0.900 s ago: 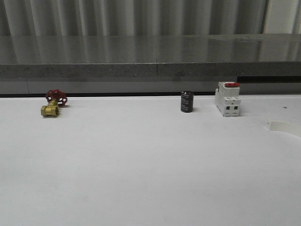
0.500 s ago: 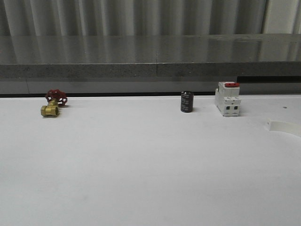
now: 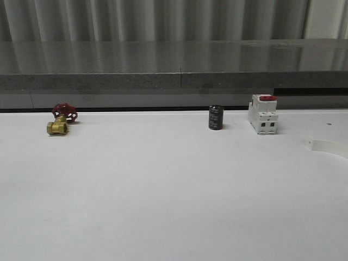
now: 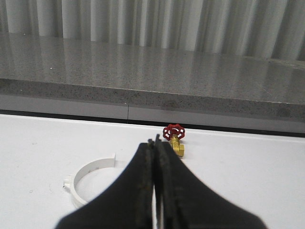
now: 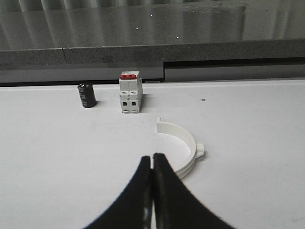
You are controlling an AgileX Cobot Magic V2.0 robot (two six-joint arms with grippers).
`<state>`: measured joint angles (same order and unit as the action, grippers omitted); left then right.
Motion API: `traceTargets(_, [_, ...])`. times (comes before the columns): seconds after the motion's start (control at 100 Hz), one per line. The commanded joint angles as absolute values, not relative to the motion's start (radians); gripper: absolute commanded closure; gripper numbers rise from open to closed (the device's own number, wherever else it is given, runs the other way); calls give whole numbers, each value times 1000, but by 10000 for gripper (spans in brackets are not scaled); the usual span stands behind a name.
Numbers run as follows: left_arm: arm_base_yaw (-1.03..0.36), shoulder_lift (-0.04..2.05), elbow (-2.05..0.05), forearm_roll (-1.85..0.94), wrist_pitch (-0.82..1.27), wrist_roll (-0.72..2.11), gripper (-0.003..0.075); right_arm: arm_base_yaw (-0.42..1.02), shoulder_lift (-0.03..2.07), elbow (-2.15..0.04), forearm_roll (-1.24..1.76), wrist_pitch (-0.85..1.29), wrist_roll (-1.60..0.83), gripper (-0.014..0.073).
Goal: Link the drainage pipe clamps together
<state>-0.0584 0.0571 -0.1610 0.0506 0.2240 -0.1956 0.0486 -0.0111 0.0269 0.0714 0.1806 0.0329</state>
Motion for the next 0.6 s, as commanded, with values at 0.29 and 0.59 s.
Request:
traceTargets(0.29, [-57,470,-554,50,593,-197,740,52,-31,12,71,97,29,663])
traceTargets(0.59, [-57,687,-648,50,645,-197,740,52,-31,12,71,97,29,663])
